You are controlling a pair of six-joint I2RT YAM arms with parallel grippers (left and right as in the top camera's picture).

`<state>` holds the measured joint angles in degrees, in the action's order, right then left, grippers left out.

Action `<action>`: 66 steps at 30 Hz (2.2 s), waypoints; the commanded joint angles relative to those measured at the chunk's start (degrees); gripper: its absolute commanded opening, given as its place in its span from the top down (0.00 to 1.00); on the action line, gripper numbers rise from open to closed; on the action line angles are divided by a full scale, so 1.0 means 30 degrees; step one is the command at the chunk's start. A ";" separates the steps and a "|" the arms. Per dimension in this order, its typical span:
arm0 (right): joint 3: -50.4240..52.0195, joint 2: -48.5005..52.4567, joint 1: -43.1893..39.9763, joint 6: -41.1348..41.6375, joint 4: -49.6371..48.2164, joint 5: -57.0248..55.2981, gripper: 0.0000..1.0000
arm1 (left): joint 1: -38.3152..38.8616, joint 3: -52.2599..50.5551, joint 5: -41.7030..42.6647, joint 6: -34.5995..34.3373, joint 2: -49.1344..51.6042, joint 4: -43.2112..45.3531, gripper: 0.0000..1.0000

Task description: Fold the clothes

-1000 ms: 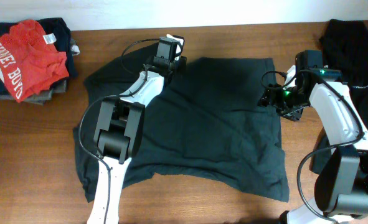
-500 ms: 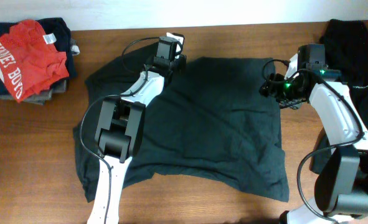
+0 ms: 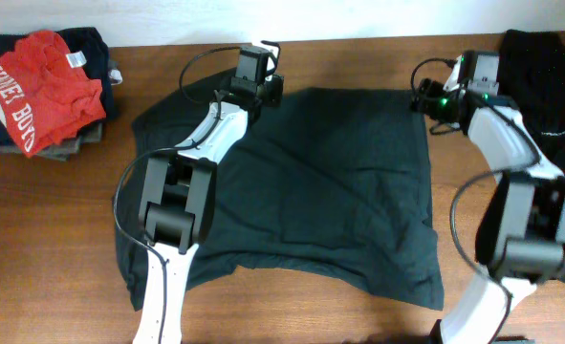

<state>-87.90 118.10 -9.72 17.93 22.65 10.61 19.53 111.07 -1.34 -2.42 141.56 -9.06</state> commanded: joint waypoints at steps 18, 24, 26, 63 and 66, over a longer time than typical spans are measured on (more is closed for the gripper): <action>-0.6186 0.6492 -0.0146 -0.1559 0.0029 0.0801 0.30 | -0.0102 0.0393 0.0015 0.0109 -0.0765 -0.1173 1.00; -0.6186 0.7461 0.0153 -0.2346 0.0350 -0.0189 0.31 | -0.0102 0.0393 0.0015 0.0117 -0.0765 -0.1166 1.00; -0.6186 0.7592 0.0488 -0.2412 0.0372 -0.0641 0.39 | -0.0109 0.0393 0.0007 0.0117 -0.0765 -0.1151 1.00; -0.9850 0.7504 0.1195 -0.3526 0.5450 -0.3053 0.96 | -0.0860 0.0430 0.0000 0.0131 -0.4029 -0.1013 1.00; -0.9850 0.7431 0.1195 -0.3322 0.5552 -0.3045 0.96 | -0.1377 0.0430 0.0000 0.0124 -0.4626 -0.0991 1.00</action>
<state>-116.25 140.11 -5.91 6.94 39.07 1.17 17.47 111.13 -1.32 -2.39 131.50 -12.21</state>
